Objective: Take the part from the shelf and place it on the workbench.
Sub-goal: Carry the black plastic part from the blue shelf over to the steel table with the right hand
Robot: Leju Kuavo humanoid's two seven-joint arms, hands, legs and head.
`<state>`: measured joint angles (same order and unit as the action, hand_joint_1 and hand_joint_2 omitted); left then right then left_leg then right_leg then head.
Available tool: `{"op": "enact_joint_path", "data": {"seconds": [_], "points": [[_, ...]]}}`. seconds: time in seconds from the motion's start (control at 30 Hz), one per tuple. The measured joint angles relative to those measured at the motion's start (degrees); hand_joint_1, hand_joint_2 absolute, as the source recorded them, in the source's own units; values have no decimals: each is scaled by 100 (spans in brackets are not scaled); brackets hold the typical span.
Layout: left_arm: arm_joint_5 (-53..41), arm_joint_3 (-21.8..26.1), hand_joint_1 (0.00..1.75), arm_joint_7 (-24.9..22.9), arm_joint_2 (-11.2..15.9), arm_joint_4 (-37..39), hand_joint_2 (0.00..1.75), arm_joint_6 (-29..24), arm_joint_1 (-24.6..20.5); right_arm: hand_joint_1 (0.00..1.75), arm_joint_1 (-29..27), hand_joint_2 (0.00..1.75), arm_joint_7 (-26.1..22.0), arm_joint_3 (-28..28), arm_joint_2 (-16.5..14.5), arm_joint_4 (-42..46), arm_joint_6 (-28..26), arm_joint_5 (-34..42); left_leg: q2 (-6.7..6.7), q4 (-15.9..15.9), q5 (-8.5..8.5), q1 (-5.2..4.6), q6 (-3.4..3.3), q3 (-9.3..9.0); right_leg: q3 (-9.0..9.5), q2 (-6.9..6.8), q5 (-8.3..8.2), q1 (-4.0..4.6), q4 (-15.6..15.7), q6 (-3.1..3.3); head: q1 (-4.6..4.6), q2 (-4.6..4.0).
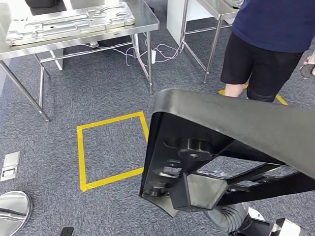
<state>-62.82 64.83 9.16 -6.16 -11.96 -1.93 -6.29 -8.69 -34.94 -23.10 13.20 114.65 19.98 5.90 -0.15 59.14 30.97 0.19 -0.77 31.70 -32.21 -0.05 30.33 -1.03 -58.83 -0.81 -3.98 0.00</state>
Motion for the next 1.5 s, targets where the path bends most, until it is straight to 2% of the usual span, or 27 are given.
{"op": "enact_joint_path", "data": {"seconds": [0.07,0.13,0.17,0.2,0.23,0.27,0.33,0.37,0.4,0.53,0.6,0.67,0.7,0.73,0.77,0.83,0.9,1.0,1.07,1.1,1.17,1.2,1.23,1.27,1.37,1.43,1.5], "points": [[0,-1,0,1,-3,0,175,0,-3,175,4,175,0,-1,-1,1,0,0,0,287,212,13,61,113,7,-17,-13,-24,20,70,-1,0],[0,-1,0,0,-7,0,175,-1,2,175,1,175,1,-1,-2,1,0,0,1,1005,579,29,105,434,6,-31,-9,-25,19,102,-2,0],[0,-1,0,-1,-7,0,175,-1,7,175,-1,175,1,-1,-2,0,0,0,1,1361,707,35,119,602,7,-34,-7,-23,18,105,-2,0],[0,-1,0,-1,-7,0,175,-2,12,175,-1,175,1,-1,-2,-1,0,0,1,1565,735,36,124,705,11,-34,-4,-22,17,105,-2,0],[0,-1,0,-1,-7,0,175,-1,16,175,-1,175,1,-1,-3,-1,0,0,1,1543,647,36,121,705,19,-33,0,-21,17,105,-2,0],[0,-1,0,-1,-7,0,175,-1,17,175,0,175,1,-1,-3,-1,0,0,1,1292,460,35,109,598,34,-30,6,-21,16,100,-2,0],[0,-1,0,0,-5,0,175,-1,12,175,1,175,1,-1,-4,-1,0,0,1,505,54,23,60,245,65,-24,29,-11,13,76,-2,0],[0,-1,0,0,-4,0,175,-1,7,175,2,175,0,-1,-4,-1,0,0,1,212,-50,12,32,113,67,-19,37,-4,9,55,-2,0],[0,-1,0,0,-3,0,175,-1,2,175,2,175,1,-1,-5,-1,0,0,1,50,-84,-1,10,47,62,-16,41,2,7,28,-1,0],[0,-1,0,1,-2,0,175,-2,5,175,7,175,1,-2,-5,1,0,0,7,-52,-91,-1,-89,17,51,-10,108,-10,-45,-95,1,0],[0,-1,0,2,0,0,175,-2,-3,175,10,175,-1,0,-3,1,0,0,19,-92,-118,25,-145,3,-140,-4,401,-15,-499,-130,2,0],[0,-1,0,1,2,0,175,-1,0,175,3,175,-1,0,-1,-1,0,0,25,-92,-117,22,-160,7,-493,-3,740,-15,-1253,-153,3,0],[0,-1,0,0,2,0,175,-1,4,175,-4,175,-1,0,0,-3,0,0,27,-91,-116,20,-161,6,-615,-3,799,-15,-1507,-162,3,0],[0,-1,0,0,2,0,175,0,6,175,-7,175,-1,-1,0,-4,0,0,27,-90,-114,19,-160,2,-636,-3,739,-14,-1545,-167,3,0],[0,-1,0,-1,2,0,175,0,6,175,-7,175,-1,-1,0,-5,0,0,25,-89,-111,20,-157,-8,-543,-4,572,-14,-1337,-170,3,0],[0,-1,0,-1,2,0,175,1,4,175,-2,175,-1,-1,0,-5,0,0,20,-84,-94,15,-134,-31,-168,-4,171,-11,-537,-155,3,0],[0,-1,0,-1,2,0,175,0,2,175,-1,175,-1,0,0,-4,0,0,14,-67,-76,-7,-92,-27,54,4,7,1,-23,-109,2,0],[0,-1,0,0,3,0,175,-1,-1,175,-3,175,0,2,0,-3,0,0,11,-62,-62,-6,-21,-20,56,12,5,13,43,-10,1,0],[0,-1,0,1,0,0,175,-1,-3,175,1,175,0,0,-1,-2,0,0,10,115,88,10,37,44,60,-1,-8,-5,56,62,-1,0],[0,-1,0,1,-1,0,175,0,-3,175,2,175,0,0,-1,-1,0,0,9,376,254,19,67,155,60,-11,-10,-13,60,86,-1,0],[0,-1,0,0,-3,0,175,1,4,175,-1,175,1,-1,-2,-1,0,0,9,1158,623,34,108,509,55,-25,-5,-10,55,110,-2,0],[0,-1,0,-1,-2,0,175,1,9,175,-2,175,1,-1,-2,-1,0,0,9,1467,717,36,117,655,55,-28,-3,-8,53,113,-2,0],[0,-1,0,-1,-2,0,175,1,13,175,-2,175,2,-1,-2,-1,0,0,9,1584,700,35,117,716,60,-28,1,-8,51,114,-2,0],[0,-1,0,-1,-2,0,175,1,16,175,-2,175,1,-1,-2,-1,0,0,10,1460,566,35,109,666,71,-26,6,-8,51,112,-2,0],[0,-1,0,1,-2,0,175,-1,9,175,1,175,-1,-1,-3,-1,0,0,8,356,-11,21,37,166,117,-13,39,0,45,75,-1,0],[0,-1,0,1,-2,0,175,-1,1,175,1,175,0,-1,-4,-1,0,-1,8,9,-85,-4,-3,17,110,-7,52,12,38,25,0,0],[0,-1,0,0,-2,0,175,-1,4,175,3,175,2,-2,-4,-1,0,-2,9,-34,-75,-9,-42,17,103,-6,55,9,46,-41,1,0]]}}
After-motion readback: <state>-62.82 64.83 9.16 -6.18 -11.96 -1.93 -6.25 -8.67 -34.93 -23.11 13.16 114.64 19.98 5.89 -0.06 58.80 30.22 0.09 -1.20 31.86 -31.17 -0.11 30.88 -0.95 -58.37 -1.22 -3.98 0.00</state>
